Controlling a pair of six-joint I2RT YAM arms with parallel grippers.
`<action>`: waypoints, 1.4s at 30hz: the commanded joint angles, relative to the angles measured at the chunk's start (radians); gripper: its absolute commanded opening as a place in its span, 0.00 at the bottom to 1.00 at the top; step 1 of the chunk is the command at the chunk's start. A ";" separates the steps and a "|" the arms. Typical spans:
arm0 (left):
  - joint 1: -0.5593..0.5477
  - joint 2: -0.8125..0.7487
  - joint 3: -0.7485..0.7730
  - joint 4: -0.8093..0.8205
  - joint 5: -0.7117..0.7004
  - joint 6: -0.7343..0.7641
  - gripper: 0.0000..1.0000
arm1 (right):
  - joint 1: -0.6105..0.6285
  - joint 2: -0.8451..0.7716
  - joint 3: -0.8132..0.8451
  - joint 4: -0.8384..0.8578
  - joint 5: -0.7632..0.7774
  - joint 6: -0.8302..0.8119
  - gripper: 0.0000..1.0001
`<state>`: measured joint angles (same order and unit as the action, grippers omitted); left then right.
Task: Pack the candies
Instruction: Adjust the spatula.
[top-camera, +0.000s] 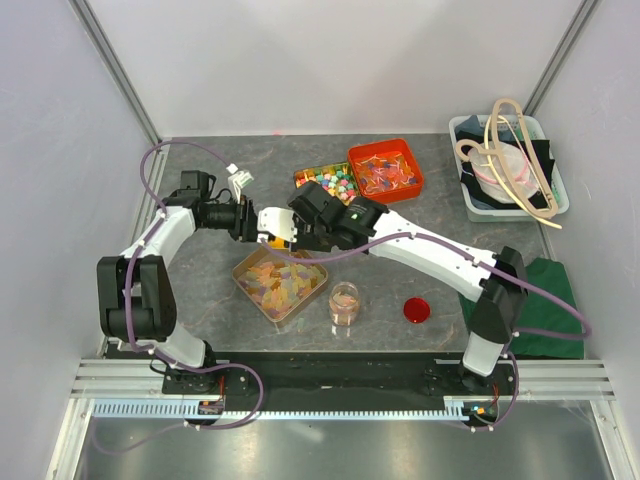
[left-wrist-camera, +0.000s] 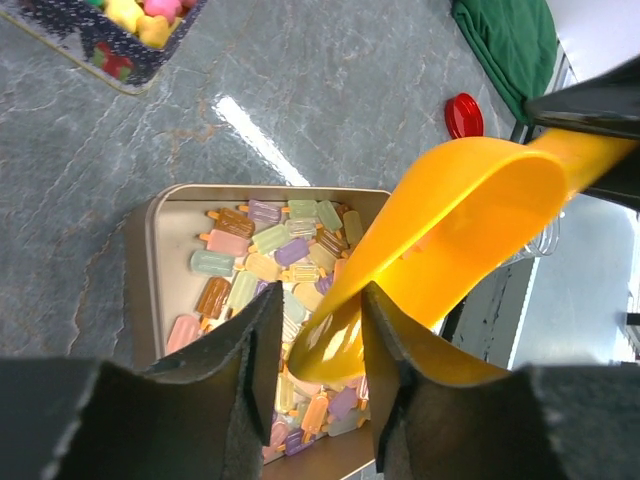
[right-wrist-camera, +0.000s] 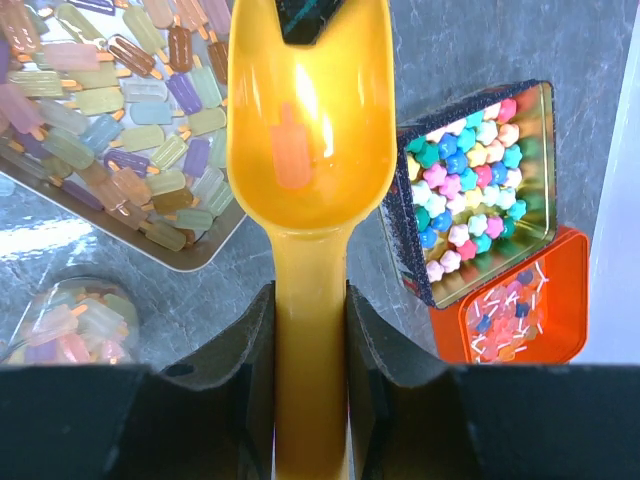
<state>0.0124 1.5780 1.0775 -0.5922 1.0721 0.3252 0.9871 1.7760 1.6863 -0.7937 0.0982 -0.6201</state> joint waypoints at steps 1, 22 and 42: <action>0.000 0.007 0.002 0.022 -0.026 0.012 0.39 | -0.001 -0.041 0.001 0.050 -0.045 0.014 0.00; 0.000 0.039 0.021 -0.067 0.107 0.081 0.02 | -0.001 -0.041 -0.134 0.260 0.026 0.033 0.00; 0.000 0.099 0.085 -0.241 0.244 0.227 0.02 | -0.007 -0.044 -0.125 0.211 -0.051 0.031 0.50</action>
<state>0.0109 1.6714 1.1213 -0.7933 1.2430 0.5003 0.9798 1.7607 1.5375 -0.6178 0.0586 -0.5983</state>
